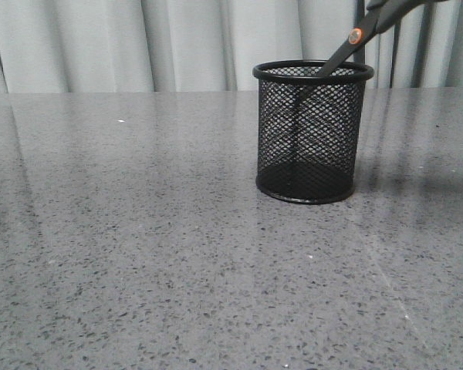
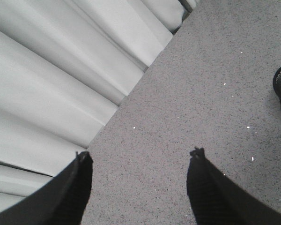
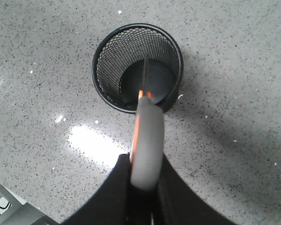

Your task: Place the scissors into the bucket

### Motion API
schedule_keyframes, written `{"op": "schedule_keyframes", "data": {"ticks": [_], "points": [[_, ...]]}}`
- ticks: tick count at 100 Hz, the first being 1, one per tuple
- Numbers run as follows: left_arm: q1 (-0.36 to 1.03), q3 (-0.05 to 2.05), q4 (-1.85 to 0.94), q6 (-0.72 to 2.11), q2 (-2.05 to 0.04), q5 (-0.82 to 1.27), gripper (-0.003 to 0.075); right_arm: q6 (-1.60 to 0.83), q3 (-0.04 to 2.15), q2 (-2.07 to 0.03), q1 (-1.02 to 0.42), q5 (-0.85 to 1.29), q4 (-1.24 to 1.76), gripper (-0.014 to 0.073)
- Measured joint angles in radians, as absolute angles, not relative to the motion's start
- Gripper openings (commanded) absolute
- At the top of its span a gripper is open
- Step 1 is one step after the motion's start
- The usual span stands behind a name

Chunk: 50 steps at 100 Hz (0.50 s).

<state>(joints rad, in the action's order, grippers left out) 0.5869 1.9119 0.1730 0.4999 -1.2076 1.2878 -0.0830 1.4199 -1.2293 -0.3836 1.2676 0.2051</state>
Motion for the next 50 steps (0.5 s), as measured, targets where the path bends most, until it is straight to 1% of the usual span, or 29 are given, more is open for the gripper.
{"op": "schedule_keyframes", "data": {"ticks": [50], "points": [[0.587, 1.912, 0.173, 0.500, -1.208, 1.288, 0.0403, -0.081, 1.427, -1.289, -0.384, 1.266, 0.205, -0.0044]]}}
